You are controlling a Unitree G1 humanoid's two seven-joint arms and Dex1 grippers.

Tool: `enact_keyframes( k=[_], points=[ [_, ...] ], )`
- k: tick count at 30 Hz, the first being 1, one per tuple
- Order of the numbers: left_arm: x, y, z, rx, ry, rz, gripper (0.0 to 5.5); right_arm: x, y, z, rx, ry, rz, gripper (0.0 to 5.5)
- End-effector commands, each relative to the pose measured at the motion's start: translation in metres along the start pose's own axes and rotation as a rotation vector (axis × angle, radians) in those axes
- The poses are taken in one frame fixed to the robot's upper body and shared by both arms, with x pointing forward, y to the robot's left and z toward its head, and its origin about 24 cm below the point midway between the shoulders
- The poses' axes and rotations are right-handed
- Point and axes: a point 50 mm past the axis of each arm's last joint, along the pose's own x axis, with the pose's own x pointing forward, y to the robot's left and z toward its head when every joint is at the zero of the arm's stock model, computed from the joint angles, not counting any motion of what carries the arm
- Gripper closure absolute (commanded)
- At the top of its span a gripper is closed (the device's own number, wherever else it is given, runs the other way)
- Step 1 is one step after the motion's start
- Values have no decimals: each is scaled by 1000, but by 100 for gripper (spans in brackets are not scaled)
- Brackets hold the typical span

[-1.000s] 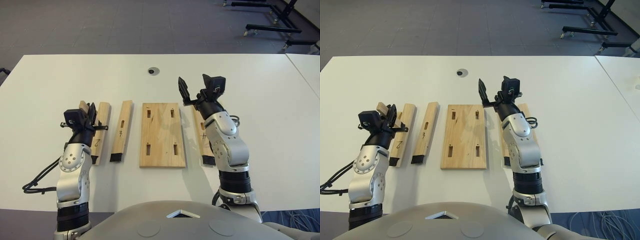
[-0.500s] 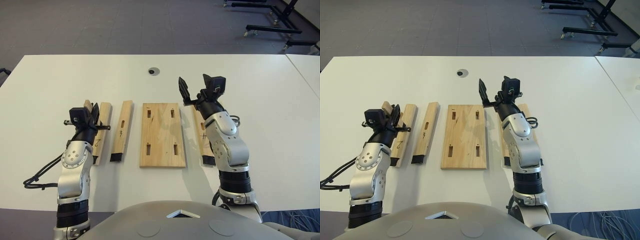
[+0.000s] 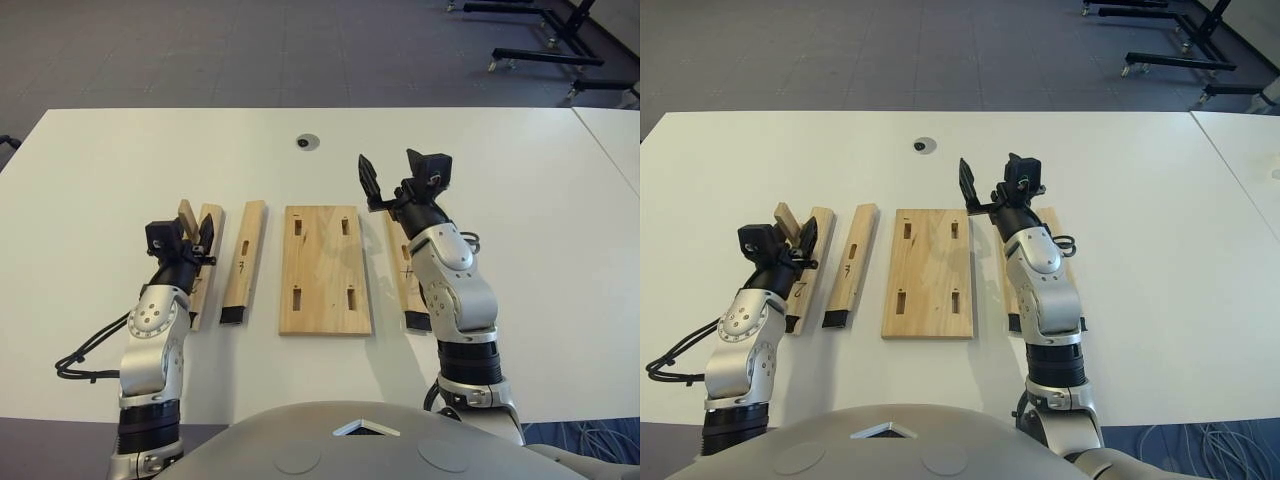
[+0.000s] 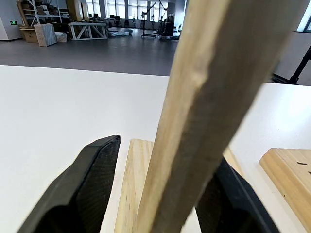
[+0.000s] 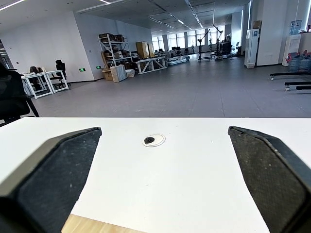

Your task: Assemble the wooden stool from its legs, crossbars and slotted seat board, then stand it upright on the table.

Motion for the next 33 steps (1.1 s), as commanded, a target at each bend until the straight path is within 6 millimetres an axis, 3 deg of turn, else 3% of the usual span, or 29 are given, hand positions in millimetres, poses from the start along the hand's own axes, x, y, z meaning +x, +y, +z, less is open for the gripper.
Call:
enact_keyframes(
  k=[1,5,16,20,30,32,33],
  points=[
    [1,1,19,21,-110,-10,312,2,0,3,-13,-21,5,70],
    [-1,3,33,76,-182,-16,312,2,0,5,-8,-36,1,70],
    [14,-13,111,146,-460,-112,312,6,5,5,27,-57,-3,70],
    [26,-11,129,146,-463,-108,312,8,4,4,52,-58,-14,70],
    [34,-18,138,102,-370,-142,312,6,6,5,79,-67,-18,70],
    [41,-13,108,62,-258,-126,312,7,6,4,80,-61,-9,70],
    [46,-9,81,59,-159,-106,312,8,8,4,80,-58,1,70]
  ],
)
